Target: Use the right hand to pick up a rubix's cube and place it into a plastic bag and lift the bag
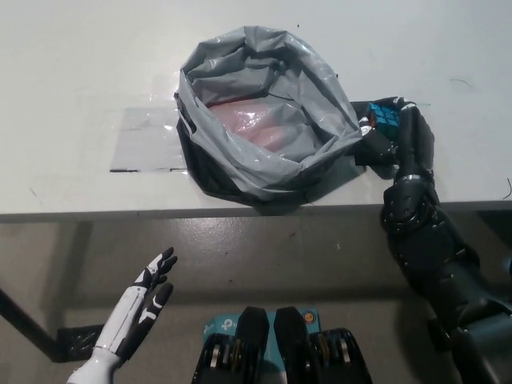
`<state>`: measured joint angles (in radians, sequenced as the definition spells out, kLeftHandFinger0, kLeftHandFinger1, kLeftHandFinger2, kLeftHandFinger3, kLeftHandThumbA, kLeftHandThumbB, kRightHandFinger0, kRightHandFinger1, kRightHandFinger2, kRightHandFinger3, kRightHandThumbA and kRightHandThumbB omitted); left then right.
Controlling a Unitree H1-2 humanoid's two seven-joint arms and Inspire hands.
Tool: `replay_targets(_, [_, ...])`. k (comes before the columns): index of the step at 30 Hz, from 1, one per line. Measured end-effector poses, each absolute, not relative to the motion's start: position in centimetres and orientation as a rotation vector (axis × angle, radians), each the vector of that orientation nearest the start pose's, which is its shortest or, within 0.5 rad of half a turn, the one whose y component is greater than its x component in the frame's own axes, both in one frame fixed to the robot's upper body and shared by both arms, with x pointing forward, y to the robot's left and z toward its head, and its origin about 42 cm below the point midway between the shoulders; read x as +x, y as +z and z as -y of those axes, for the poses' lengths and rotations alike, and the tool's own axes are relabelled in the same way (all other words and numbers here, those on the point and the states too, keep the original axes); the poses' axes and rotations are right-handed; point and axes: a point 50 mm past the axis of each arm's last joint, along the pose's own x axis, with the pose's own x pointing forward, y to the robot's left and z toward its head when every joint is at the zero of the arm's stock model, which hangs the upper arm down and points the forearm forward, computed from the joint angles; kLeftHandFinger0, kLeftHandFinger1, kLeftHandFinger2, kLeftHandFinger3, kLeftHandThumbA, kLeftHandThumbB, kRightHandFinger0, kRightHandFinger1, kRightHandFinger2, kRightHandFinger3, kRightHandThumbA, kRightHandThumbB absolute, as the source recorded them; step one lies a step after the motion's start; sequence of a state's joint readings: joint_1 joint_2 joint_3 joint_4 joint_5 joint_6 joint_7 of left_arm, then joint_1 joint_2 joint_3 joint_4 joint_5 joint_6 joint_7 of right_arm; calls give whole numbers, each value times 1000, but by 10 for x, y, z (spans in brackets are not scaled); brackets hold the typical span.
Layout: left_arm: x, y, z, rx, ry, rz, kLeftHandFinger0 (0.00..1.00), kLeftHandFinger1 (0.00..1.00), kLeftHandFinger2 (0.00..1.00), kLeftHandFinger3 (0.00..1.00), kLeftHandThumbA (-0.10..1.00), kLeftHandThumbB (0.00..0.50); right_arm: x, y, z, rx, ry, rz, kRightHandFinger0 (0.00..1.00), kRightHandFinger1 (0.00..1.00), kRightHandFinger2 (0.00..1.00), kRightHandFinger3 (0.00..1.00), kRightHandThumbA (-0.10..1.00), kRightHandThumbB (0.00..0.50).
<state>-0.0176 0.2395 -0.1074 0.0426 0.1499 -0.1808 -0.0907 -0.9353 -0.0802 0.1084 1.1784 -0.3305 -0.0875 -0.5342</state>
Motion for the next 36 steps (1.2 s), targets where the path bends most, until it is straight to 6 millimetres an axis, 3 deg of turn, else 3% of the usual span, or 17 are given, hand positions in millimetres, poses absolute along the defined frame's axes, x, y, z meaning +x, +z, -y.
replay_targets(3, [286, 101, -254, 384, -231, 131, 1000, 1000, 1000, 1000, 1000, 223, 530, 173, 182, -601, -281, 14, 0, 398, 819, 819, -100, 241])
replay_targets(9, [286, 101, -254, 376, -235, 129, 1000, 1000, 1000, 1000, 1000, 237, 529, 172, 184, -592, -293, 22, 2, 365, 749, 784, -100, 242])
replay_targets(12, [286, 101, -254, 376, -236, 129, 1000, 1000, 1000, 1000, 1000, 234, 529, 171, 185, -571, -301, 28, 31, 395, 770, 813, -100, 228])
replay_targets(16, [286, 101, -254, 376, -236, 129, 1000, 1000, 1000, 1000, 1000, 238, 528, 172, 188, -522, -320, 34, 0, 298, 704, 723, -100, 203])
replay_targets(18, [286, 101, -254, 376, -236, 129, 1000, 1000, 1000, 1000, 1000, 242, 529, 175, 191, -476, -339, 40, 0, 301, 720, 747, -100, 185])
replay_targets(20, [286, 101, -254, 376, -235, 129, 1000, 1000, 1000, 1000, 1000, 237, 528, 180, 197, -389, -375, 46, 0, 293, 761, 841, -100, 184])
replay_targets(25, [286, 101, -255, 376, -234, 128, 1000, 1000, 1000, 1000, 1000, 242, 528, 206, 207, -248, -430, 135, 0, 294, 763, 852, -100, 168])
replay_targets(28, [286, 101, -254, 375, -234, 127, 1000, 1000, 1000, 1000, 1000, 239, 528, 234, 211, -192, -447, 231, 0, 332, 765, 868, -100, 158])
replay_targets(33, [286, 100, -254, 375, -234, 124, 1000, 1000, 1000, 1000, 1000, 224, 519, 270, 213, -136, -459, 360, 0, 277, 704, 832, -100, 134])
replay_targets(35, [286, 100, -254, 375, -234, 124, 1000, 1000, 1000, 1000, 1000, 243, 516, 279, 213, -124, -460, 391, 0, 250, 695, 815, -100, 117])
replay_targets(36, [286, 100, -254, 375, -234, 124, 1000, 1000, 1000, 1000, 1000, 246, 511, 295, 214, -102, -462, 444, 0, 243, 708, 821, -100, 131])
